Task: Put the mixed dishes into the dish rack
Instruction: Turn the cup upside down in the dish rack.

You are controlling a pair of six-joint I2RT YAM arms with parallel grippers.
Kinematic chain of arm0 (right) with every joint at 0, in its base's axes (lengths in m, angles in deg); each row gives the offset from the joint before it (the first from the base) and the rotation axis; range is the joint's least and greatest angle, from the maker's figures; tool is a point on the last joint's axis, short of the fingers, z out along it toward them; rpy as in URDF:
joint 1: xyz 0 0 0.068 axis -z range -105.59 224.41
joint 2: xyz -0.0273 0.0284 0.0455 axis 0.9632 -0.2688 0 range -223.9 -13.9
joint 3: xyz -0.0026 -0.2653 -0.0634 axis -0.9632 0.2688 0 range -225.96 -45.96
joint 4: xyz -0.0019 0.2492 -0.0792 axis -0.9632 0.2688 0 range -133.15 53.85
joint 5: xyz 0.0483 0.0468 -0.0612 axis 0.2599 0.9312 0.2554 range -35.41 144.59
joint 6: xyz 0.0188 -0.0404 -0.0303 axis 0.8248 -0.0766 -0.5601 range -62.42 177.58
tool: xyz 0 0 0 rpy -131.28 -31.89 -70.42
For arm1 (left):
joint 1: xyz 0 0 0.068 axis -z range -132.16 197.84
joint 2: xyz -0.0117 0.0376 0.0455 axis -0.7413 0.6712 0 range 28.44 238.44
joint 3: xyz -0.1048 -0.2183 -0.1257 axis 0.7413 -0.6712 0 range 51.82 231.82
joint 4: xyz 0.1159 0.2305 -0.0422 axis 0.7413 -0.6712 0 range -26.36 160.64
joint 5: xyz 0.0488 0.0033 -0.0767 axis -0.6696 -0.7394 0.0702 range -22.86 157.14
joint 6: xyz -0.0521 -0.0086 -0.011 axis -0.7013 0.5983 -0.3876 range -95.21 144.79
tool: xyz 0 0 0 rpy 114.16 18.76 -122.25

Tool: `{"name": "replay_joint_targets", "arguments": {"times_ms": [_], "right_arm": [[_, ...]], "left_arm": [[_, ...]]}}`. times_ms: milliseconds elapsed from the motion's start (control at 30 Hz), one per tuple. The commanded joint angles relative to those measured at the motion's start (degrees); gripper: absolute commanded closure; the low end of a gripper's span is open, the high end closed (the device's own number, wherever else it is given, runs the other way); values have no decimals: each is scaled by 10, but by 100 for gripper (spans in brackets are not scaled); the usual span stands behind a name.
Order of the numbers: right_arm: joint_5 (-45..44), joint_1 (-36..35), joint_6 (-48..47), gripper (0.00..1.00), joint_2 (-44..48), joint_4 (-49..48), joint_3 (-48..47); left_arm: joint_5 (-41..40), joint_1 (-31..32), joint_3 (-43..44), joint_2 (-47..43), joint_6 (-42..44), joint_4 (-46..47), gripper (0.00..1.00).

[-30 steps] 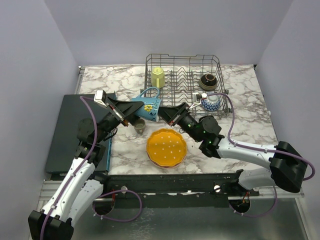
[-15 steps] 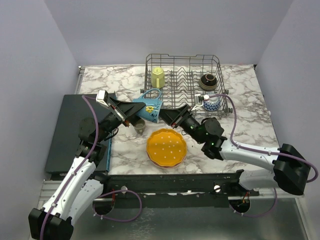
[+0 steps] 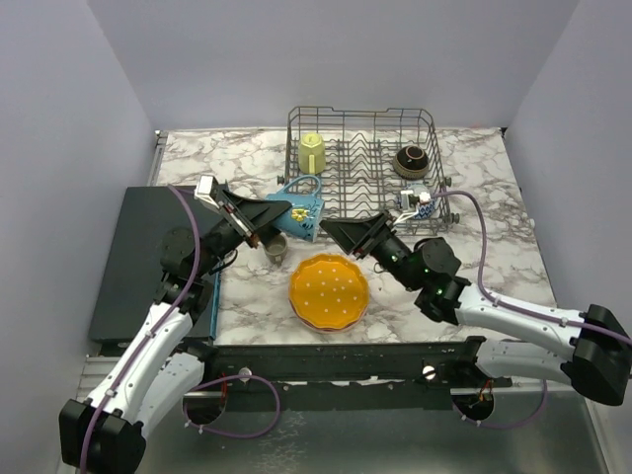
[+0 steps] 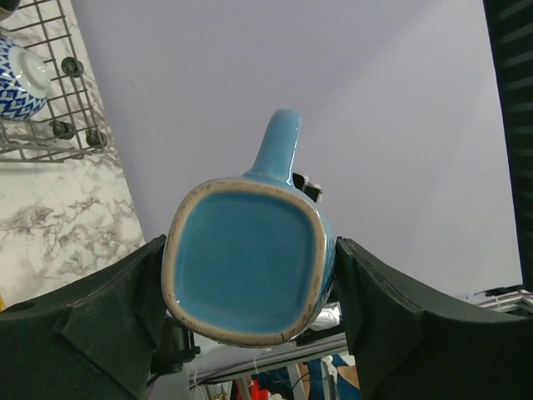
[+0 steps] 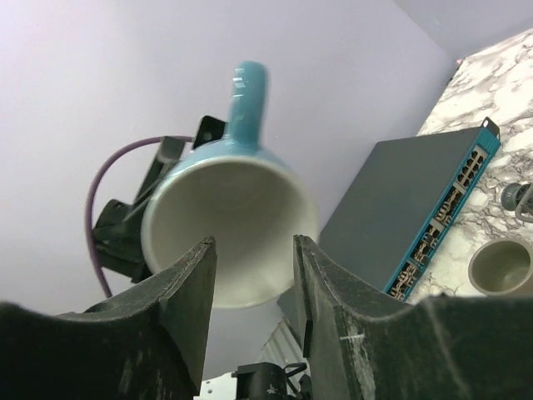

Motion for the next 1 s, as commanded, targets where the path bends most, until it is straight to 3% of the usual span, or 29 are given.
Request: {"name": "replay_joint_targets", "arguments": {"times_ms": [0,533,967], "right_arm": [[-28,-2,-30,52,46,39,10],[-93,-2,-77,52,169,166,52],[-113,-2,-103,51,298,275,88]], "left_arm": [[-3,-1,19,20,31,30,60],[-11,-1,80,134,123,17,70],[-78,-1,192,236,294,-110,75]]}}
